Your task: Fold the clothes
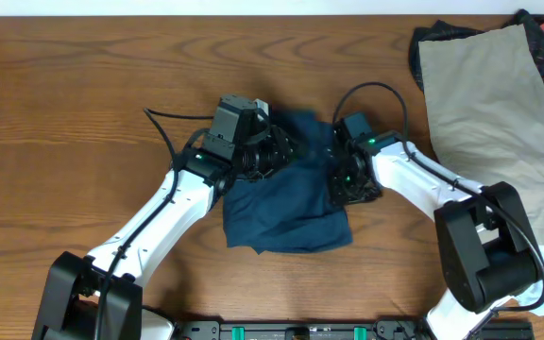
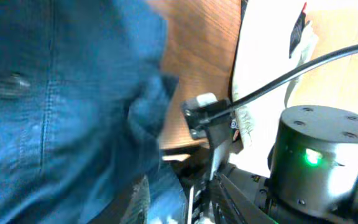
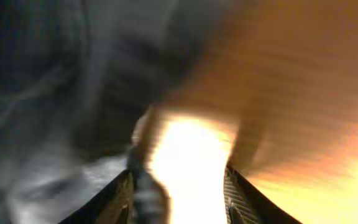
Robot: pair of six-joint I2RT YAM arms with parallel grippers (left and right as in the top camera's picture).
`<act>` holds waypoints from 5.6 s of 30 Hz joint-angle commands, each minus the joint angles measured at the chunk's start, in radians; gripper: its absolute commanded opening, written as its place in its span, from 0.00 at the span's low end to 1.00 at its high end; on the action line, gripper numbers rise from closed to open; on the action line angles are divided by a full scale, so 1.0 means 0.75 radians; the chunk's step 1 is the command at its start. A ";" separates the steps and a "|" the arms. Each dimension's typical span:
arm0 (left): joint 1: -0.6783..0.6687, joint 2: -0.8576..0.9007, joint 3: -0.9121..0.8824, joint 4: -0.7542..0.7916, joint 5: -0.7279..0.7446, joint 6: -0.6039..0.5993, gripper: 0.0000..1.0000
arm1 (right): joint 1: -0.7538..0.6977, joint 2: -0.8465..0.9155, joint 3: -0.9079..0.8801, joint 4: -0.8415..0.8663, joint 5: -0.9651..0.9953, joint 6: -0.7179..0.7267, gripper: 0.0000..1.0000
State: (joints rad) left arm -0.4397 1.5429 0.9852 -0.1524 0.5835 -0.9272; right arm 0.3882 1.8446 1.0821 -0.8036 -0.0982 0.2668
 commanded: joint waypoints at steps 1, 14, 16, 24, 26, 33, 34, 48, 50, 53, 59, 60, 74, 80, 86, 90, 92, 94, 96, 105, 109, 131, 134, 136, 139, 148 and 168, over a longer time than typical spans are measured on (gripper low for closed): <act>0.040 -0.012 0.036 -0.020 0.015 0.071 0.35 | -0.149 -0.003 0.049 -0.088 0.309 0.043 0.47; 0.338 -0.009 0.036 -0.391 -0.308 0.294 0.53 | -0.346 -0.162 0.152 -0.153 -0.518 -0.313 0.51; 0.361 -0.009 0.036 -0.419 -0.307 0.294 0.54 | -0.297 -0.156 0.140 -0.143 -0.564 -0.318 0.56; 0.370 -0.009 0.036 -0.520 -0.307 0.294 0.54 | -0.070 -0.048 0.132 -0.140 -0.590 -0.228 0.59; 0.370 -0.009 0.036 -0.528 -0.307 0.294 0.54 | -0.029 -0.021 0.132 -0.140 -0.626 -0.227 0.52; 0.370 -0.009 0.036 -0.555 -0.307 0.294 0.54 | -0.016 -0.020 0.183 -0.226 -0.827 -0.207 0.01; 0.370 -0.009 0.036 -0.558 -0.307 0.294 0.54 | -0.034 -0.026 0.217 -0.273 -0.928 -0.251 0.01; 0.370 -0.009 0.036 -0.574 -0.307 0.294 0.55 | 0.031 -0.135 0.311 -0.739 -0.599 -0.251 0.01; 0.370 -0.009 0.036 -0.574 -0.307 0.294 0.55 | 0.074 -0.135 0.263 -0.744 -0.405 -0.125 0.01; 0.370 -0.009 0.036 -0.574 -0.307 0.294 0.54 | 0.113 -0.132 0.173 -0.736 -0.057 0.142 0.01; 0.369 -0.009 0.036 -0.576 -0.306 0.294 0.55 | 0.111 -0.132 0.003 -0.583 0.126 0.375 0.04; 0.369 -0.009 0.036 -0.579 -0.306 0.293 0.56 | 0.110 -0.132 -0.021 -0.551 0.126 0.376 0.09; 0.237 0.048 0.032 -0.525 -0.307 0.349 0.85 | -0.018 -0.133 0.031 -0.411 0.301 0.441 0.51; 0.186 0.179 0.032 -0.469 -0.301 0.348 0.86 | -0.144 -0.133 0.113 -0.482 0.326 0.441 0.54; 0.135 0.321 0.032 -0.338 -0.149 0.349 0.87 | -0.193 -0.134 0.190 -0.565 0.325 0.401 0.54; 0.097 0.391 0.032 -0.210 -0.054 0.350 0.87 | -0.192 -0.134 0.195 -0.568 0.308 0.391 0.54; 0.083 0.411 0.032 -0.178 -0.056 0.380 0.72 | -0.192 -0.134 0.195 -0.569 0.300 0.391 0.54; 0.083 0.422 0.032 -0.161 -0.064 0.418 0.36 | -0.192 -0.134 0.195 -0.571 0.300 0.391 0.54; 0.100 0.420 0.032 -0.162 -0.109 0.419 0.06 | -0.192 -0.134 0.195 -0.576 0.300 0.391 0.54; 0.471 0.271 0.068 -0.163 -0.166 0.420 0.06 | -0.194 -0.134 0.195 -0.585 0.301 0.365 0.54; 0.777 0.131 0.092 -0.162 -0.166 0.434 0.06 | -0.195 -0.134 0.195 -0.584 0.301 0.365 0.54; 1.293 0.000 0.091 -0.291 0.015 0.643 0.98 | -0.194 -0.134 0.195 -0.558 0.294 0.340 0.54; 1.135 0.001 0.091 -0.394 -0.007 0.804 0.98 | -0.195 -0.134 0.195 -0.558 0.295 0.340 0.54; 1.010 0.001 0.090 -0.465 -0.045 0.893 0.98 | -0.195 -0.134 0.195 -0.558 0.295 0.340 0.54; 0.823 0.002 0.087 -0.548 -0.124 0.992 0.98 | -0.195 -0.134 0.195 -0.558 0.294 0.340 0.54; 0.420 0.092 0.085 -0.594 -0.536 1.096 0.27 | -0.195 -0.134 0.195 -0.559 0.294 0.340 0.54; 0.686 0.435 0.090 -0.285 -0.834 1.095 0.08 | -0.195 -0.134 0.195 -0.588 0.295 0.330 0.54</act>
State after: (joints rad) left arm 0.0055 1.8481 1.0500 -0.3923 0.0532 -0.1219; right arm 0.2497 1.7512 1.2144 -1.2396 0.1204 0.5289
